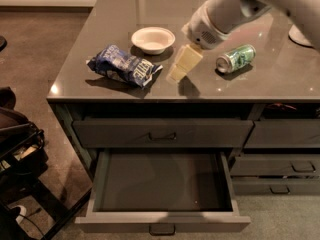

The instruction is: Place blue chip bag into middle drawer

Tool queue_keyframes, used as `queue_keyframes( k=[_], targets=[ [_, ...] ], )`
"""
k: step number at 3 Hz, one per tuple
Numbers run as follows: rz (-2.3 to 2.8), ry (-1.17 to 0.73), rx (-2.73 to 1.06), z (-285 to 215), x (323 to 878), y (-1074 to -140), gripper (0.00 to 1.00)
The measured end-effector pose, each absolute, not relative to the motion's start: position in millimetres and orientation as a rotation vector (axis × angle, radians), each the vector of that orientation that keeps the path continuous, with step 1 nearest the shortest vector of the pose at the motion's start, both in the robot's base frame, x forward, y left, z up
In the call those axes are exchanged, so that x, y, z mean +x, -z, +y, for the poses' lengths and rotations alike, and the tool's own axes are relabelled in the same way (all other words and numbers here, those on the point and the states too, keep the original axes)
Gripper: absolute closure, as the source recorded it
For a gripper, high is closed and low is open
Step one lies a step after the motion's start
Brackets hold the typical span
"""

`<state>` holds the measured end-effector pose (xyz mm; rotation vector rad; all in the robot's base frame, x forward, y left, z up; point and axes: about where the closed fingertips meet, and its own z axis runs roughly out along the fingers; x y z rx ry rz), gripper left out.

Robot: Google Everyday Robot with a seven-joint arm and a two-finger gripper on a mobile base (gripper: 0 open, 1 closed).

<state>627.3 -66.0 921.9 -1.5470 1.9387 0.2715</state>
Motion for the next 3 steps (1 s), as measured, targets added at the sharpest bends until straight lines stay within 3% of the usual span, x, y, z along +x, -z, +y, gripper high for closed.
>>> queue_keyframes(
  k=[1, 3],
  targets=[
    [1.922, -0.367, -1.591, -34.9, 639.5, -910.1, 0.00],
    [1.899, -0.380, -1.553, -28.4, 638.1, -906.8, 0.00]
  ],
)
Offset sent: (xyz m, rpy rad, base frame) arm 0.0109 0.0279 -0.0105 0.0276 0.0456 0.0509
